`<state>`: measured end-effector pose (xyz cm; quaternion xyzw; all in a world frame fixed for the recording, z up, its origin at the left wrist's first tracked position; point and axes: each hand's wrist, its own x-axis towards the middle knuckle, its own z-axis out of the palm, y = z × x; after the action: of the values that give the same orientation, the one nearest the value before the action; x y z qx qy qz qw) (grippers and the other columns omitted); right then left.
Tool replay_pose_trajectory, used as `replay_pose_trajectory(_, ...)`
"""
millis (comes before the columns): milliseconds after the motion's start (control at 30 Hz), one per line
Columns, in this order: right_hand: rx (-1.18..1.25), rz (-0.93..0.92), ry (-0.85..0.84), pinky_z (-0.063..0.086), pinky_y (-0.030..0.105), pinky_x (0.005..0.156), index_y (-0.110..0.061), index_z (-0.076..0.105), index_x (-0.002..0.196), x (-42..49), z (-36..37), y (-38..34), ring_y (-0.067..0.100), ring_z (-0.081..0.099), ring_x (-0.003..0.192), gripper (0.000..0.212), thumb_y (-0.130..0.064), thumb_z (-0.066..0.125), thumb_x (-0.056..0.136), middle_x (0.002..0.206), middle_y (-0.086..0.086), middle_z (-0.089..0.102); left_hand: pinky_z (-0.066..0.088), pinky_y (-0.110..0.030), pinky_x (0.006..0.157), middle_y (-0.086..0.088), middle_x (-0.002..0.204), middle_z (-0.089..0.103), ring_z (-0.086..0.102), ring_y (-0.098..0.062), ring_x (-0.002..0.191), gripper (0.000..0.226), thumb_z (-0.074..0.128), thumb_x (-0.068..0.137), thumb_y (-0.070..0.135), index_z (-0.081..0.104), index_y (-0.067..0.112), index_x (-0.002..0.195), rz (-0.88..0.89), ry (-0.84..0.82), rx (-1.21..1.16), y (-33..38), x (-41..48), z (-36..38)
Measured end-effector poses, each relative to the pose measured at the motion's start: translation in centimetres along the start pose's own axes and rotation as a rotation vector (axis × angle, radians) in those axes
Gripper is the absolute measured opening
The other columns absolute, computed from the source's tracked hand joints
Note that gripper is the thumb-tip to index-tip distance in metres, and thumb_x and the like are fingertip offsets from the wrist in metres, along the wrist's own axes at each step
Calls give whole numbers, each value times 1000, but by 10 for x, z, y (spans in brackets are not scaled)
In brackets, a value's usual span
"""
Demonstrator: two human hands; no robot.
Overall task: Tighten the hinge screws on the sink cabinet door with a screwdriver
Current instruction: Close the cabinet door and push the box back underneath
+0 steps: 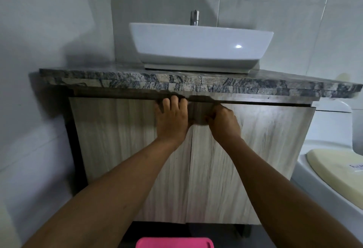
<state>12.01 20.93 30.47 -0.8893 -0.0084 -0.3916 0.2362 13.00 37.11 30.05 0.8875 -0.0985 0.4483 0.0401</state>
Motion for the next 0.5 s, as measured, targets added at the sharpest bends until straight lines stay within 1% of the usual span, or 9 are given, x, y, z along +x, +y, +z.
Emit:
replay_pose_trajectory(67,12,12,-14,43,22,53,-17,62,93,-2,-1,-3,13,58,66,8,-12,64,88,79,-5,58,42,-60,104,-11,128,50,47,-32,114,51,74,87,32,48,17,127,-6,-31,-14,3,0,-4)
replay_pose_trajectory(133,10,21,-34,49,27,59,-14,60,98,-4,-4,-7,14,59,70,10,-10,62,89,88,0,62,39,-60,107,-11,131,47,45,-32,117,55,74,86,33,45,16,129,0,-60,-19,4,-1,-9)
replay_pose_trajectory(200,4,13,-62,54,33,67,-12,59,105,-7,-7,-9,17,61,77,15,-7,59,90,97,5,64,37,-60,108,-12,135,44,42,-33,121,66,77,83,39,41,15,133,30,-108,-21,1,-4,-13)
replay_pose_trajectory(300,-9,-20,-105,56,42,75,-8,55,117,-11,-11,-12,24,62,87,27,-7,58,90,109,11,62,38,-54,106,-11,138,38,37,-32,124,78,76,80,51,37,15,137,90,-167,-35,-5,-5,-18)
replay_pose_trajectory(367,-2,-38,-142,57,43,79,-7,52,121,-12,-14,-13,26,63,92,34,-10,63,89,114,12,60,37,-52,107,-11,142,34,34,-32,127,86,75,79,56,33,16,143,110,-220,-50,-7,-4,-23)
replay_pose_trajectory(433,16,-50,-167,57,43,81,-9,50,125,-16,-16,-13,26,64,96,40,-14,65,89,117,11,60,34,-54,113,-11,149,28,29,-34,135,97,75,79,57,25,16,151,119,-285,-84,-9,-6,-28)
replay_pose_trajectory(500,29,-57,-147,56,40,81,-12,48,129,-22,-17,-13,24,64,97,43,-18,64,89,116,9,60,26,-59,120,-12,160,17,17,-37,147,105,73,80,58,15,16,156,119,-342,-130,-10,-10,-29)
